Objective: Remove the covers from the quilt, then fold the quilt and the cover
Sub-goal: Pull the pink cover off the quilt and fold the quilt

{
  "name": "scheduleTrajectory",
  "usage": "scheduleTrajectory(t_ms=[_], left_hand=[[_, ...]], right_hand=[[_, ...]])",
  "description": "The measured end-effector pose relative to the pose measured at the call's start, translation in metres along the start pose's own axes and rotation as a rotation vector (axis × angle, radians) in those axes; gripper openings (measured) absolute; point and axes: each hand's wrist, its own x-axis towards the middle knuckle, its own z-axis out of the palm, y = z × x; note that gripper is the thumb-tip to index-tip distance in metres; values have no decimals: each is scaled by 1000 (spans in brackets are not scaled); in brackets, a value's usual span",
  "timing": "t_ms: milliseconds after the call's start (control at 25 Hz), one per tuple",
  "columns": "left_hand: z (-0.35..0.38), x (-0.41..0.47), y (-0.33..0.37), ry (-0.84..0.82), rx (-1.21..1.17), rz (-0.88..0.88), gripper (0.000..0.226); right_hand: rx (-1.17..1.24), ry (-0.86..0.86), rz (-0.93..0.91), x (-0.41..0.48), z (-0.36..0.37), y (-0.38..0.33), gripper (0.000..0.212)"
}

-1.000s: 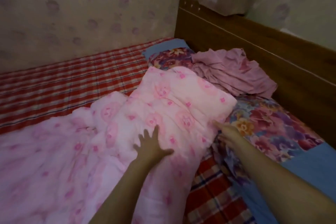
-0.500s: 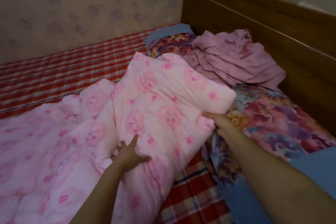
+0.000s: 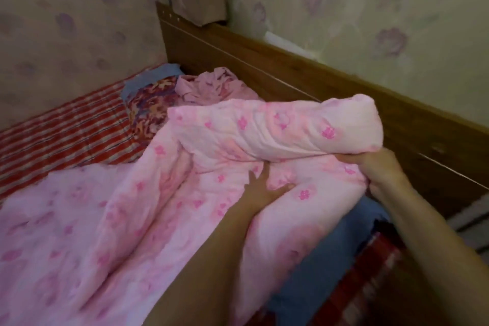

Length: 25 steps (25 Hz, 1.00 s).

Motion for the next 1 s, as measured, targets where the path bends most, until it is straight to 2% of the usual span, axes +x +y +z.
scheduleTrajectory(t_ms=[80, 120, 200, 280, 360, 400, 480, 520, 600, 680, 760, 800, 840, 880, 960, 1000], left_hand=[[57, -1, 13, -188, 123, -6, 140], [80, 0, 8, -269, 211, -16, 141], [110, -1, -5, -388, 361, -32, 123], [112, -2, -20, -368, 300, -10, 103], [91, -5, -24, -265, 81, 21, 84], [79, -7, -31, -200, -139, -16, 74], [55, -16, -55, -76, -737, -217, 51], [43, -21, -74, -12, -1044, -337, 42], [14, -28, -126, 219, -1592, -525, 48], [-12, -36, -178, 458, -1917, -551, 75], [-36, -45, -213, 586, -2091, -460, 114], [-42, -50, -222, 652, -2131, -431, 125], [-46, -59, -223, 699, -2157, -396, 126], [-50, -67, -225, 733, -2182, -401, 117], [-52, -78, -239, 768, -2090, -447, 88], [-49, -80, -241, 747, -2002, -428, 85]], right_hand=[[-42, 128, 158, -6, -61, 34, 47], [-94, 155, 244, -11, -83, 58, 46], [-210, 223, 400, -17, -116, 112, 50], [-443, 205, 452, -13, -126, 153, 48], [-738, 212, 312, 0, -119, 158, 48], [-878, 238, 204, 5, -105, 143, 55], [-1073, 260, -91, 10, -66, 105, 70], [-1129, 189, -214, 10, -42, 85, 72], [-1131, -13, -397, 14, 13, 50, 70], [-1107, -199, -564, 17, 61, 34, 74], [-1146, -401, -717, 9, 112, 30, 80], [-1165, -455, -822, 4, 135, 32, 77], [-1211, -475, -888, -3, 158, 33, 72], [-1256, -477, -958, -13, 185, 37, 65], [-1454, -541, -1049, -33, 239, 46, 56], [-1604, -622, -1031, -40, 260, 55, 56]])
